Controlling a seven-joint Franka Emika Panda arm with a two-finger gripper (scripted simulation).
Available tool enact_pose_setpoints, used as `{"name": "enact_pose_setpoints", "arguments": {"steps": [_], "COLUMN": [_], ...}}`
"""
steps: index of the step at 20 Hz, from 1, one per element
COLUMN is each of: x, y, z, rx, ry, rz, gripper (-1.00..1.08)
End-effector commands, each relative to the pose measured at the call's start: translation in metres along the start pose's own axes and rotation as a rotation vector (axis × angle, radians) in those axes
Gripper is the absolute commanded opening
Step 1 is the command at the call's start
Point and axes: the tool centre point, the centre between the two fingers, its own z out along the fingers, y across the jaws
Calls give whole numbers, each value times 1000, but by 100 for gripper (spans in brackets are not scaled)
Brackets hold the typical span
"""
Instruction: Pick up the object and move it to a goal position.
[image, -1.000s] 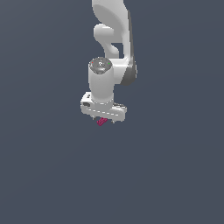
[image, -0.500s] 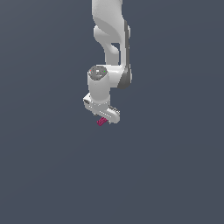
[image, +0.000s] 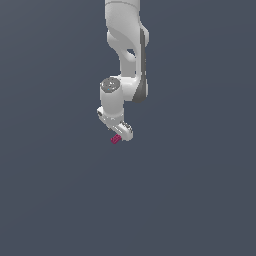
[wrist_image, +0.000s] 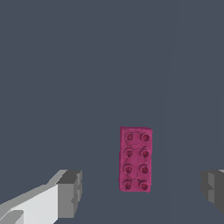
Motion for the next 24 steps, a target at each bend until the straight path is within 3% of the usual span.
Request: {"name": "enact_pose_setpoints", "arguments": {"steps": [1,9,24], "x": [-2,-2,-3], "y": [3,4,5], "z": [3,8,54], "rx": [0,-1,-1], "ry": [0,0,0], "rz": [24,27,33], "gripper": [100,100,100]}}
